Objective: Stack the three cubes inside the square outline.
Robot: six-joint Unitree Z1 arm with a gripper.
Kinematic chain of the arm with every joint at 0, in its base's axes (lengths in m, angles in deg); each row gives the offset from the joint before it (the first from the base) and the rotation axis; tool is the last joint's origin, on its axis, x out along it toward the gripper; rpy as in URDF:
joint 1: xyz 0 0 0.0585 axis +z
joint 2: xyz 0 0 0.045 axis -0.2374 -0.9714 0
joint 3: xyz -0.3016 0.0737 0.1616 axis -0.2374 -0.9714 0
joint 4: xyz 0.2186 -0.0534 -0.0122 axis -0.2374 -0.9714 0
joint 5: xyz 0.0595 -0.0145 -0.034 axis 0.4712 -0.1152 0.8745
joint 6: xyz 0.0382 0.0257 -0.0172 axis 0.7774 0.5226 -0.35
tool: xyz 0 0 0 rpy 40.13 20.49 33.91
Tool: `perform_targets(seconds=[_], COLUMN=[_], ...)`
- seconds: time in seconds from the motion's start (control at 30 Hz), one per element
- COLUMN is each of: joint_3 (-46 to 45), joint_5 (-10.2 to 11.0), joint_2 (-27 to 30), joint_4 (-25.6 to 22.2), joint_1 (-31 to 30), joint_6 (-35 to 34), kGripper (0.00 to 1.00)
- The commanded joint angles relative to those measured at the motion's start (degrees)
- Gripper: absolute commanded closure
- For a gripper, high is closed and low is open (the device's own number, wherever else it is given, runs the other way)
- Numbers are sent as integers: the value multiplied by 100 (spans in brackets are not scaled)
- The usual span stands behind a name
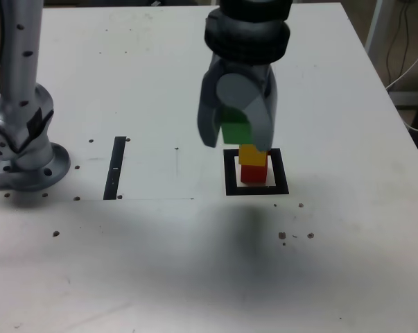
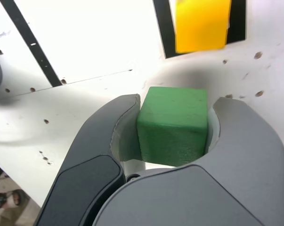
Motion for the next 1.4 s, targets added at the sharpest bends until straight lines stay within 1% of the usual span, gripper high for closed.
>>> perform_targets(seconds=[0.0,0.3,0.63,1.0,1.37], joint_3=[91,259,227,176,118], joint_5=[-2,14,49,26,-11], joint_2=[-89,-340,-409,-475,-549], joint_4=[-20,-13,-19,-15,54], joint_1=[107,378,619,745,779], joint_6=[20,234,494,708,756], kGripper=[67,67,67,67,67])
